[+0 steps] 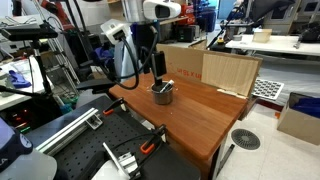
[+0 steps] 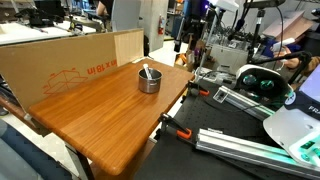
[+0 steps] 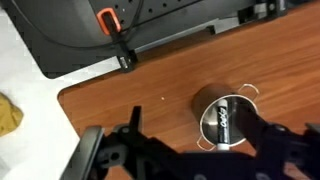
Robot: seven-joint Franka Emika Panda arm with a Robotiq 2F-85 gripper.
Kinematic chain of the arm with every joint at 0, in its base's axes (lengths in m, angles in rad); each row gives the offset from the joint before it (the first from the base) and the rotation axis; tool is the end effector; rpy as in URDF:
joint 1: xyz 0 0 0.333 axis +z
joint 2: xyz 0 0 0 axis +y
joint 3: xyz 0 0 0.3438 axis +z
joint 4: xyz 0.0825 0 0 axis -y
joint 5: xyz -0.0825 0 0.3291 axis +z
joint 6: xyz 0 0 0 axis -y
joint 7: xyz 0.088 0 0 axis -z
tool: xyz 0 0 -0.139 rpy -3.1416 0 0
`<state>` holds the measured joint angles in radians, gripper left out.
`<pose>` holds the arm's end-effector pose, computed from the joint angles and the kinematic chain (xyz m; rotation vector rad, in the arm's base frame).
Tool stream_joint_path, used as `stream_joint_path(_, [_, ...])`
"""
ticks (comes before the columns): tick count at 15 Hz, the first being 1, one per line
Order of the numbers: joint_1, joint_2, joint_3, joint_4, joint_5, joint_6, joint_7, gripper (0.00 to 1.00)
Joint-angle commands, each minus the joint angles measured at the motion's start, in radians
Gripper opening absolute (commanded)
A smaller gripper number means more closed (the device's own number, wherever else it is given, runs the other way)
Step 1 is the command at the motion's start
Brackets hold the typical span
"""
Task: Take the black marker out of the silver pot
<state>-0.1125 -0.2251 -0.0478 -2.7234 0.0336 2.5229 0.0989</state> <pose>0.3540 -0.0565 0.3358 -3.0800 0.4423 -0.0391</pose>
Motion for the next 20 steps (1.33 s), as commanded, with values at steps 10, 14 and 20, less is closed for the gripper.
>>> stream_joint_path(10, [0.041,0.351,0.005,0.225,0.064,0.143,0.062,1.0])
stream_joint_path(14, [0.06,0.405,0.017,0.275,0.104,0.151,0.066,1.0])
stream_joint_path(20, [0.072,0.421,0.02,0.286,0.097,0.126,0.064,1.0])
